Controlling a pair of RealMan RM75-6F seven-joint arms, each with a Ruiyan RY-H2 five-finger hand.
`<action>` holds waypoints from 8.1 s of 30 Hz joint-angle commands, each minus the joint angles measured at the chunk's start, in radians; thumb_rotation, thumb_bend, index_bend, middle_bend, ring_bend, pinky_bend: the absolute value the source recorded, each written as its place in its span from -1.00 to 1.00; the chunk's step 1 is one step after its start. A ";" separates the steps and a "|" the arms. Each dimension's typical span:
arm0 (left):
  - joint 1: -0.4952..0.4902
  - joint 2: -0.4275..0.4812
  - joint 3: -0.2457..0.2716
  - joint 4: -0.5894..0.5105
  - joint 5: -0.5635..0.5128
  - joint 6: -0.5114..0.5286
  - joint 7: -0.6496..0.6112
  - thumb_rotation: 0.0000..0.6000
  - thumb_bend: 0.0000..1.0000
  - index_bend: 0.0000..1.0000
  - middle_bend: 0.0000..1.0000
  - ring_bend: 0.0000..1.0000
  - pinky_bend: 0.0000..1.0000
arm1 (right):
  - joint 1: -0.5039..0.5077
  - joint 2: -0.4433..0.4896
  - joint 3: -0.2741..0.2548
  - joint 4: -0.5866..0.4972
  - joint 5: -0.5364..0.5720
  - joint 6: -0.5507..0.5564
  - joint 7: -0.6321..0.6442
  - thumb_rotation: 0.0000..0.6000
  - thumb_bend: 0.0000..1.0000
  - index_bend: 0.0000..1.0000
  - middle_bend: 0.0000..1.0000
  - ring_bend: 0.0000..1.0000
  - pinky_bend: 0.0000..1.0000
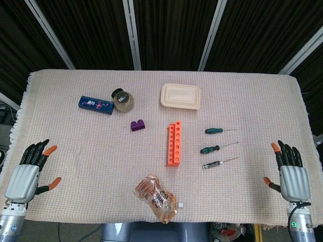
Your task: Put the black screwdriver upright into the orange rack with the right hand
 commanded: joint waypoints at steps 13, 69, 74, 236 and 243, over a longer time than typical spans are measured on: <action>0.004 -0.008 -0.002 0.007 0.006 0.011 -0.002 1.00 -0.62 -0.70 -1.00 -1.00 -1.00 | 0.002 0.003 0.001 0.002 0.001 -0.004 0.013 1.00 -0.83 -0.89 -1.00 -1.00 -1.00; -0.074 0.104 -0.072 -0.004 -0.099 -0.079 -0.017 1.00 -0.62 -0.66 -1.00 -1.00 -1.00 | 0.358 -0.171 0.026 -0.046 0.073 -0.426 -0.665 1.00 -0.70 -0.13 -0.85 -1.00 -1.00; -0.078 0.103 -0.074 0.005 -0.107 -0.080 -0.023 1.00 -0.62 -0.66 -1.00 -1.00 -1.00 | 0.389 -0.204 0.019 -0.026 0.135 -0.472 -0.703 1.00 -0.67 -0.09 -0.85 -1.00 -1.00; -0.128 0.053 -0.052 0.049 -0.179 -0.157 -0.010 1.00 -0.62 -0.72 -1.00 -1.00 -1.00 | 0.699 0.224 0.216 -0.241 0.159 -0.862 1.080 1.00 -0.42 0.30 -0.54 -1.00 -1.00; -0.133 0.048 -0.053 0.049 -0.179 -0.162 -0.008 1.00 -0.62 -0.72 -1.00 -1.00 -1.00 | 0.706 0.218 0.214 -0.239 0.178 -0.879 1.066 1.00 -0.42 0.30 -0.54 -1.00 -1.00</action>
